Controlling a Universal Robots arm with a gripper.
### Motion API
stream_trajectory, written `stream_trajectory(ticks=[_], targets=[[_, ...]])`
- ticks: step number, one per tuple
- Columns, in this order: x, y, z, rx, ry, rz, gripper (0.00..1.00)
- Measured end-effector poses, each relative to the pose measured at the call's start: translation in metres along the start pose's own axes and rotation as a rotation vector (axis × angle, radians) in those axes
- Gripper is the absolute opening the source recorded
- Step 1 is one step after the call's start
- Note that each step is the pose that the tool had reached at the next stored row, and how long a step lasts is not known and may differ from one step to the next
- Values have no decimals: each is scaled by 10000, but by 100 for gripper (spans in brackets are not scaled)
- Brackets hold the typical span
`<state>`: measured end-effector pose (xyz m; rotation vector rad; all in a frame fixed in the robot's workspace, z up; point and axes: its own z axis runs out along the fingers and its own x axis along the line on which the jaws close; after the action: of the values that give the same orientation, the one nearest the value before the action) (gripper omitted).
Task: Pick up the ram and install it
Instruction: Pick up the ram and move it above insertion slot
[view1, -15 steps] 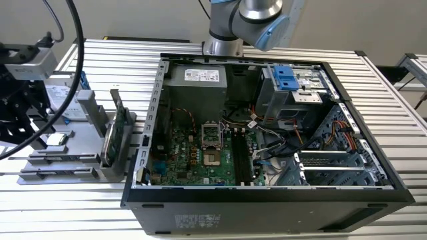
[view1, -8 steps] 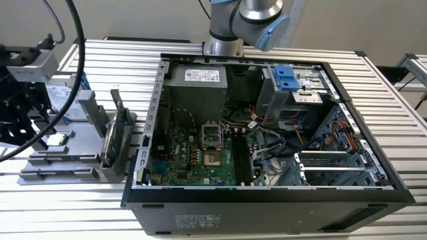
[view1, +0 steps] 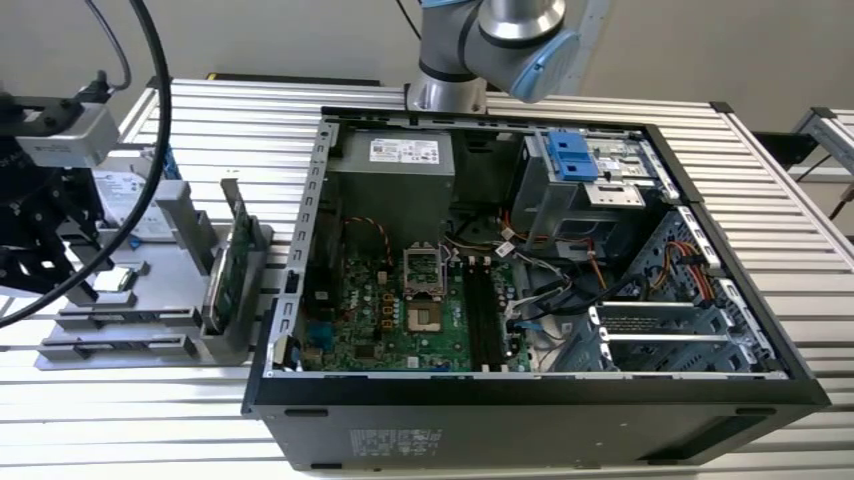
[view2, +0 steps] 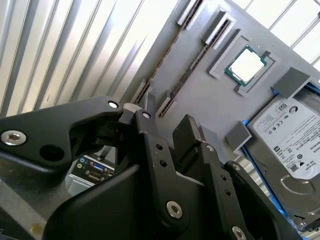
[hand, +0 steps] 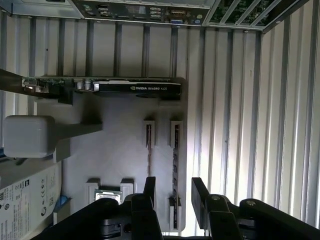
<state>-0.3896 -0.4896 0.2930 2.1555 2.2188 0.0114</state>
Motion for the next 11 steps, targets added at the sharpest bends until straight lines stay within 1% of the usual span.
stream_trajectory(ticks=[11], targets=[[2,-4,46,-1,1,1,100]])
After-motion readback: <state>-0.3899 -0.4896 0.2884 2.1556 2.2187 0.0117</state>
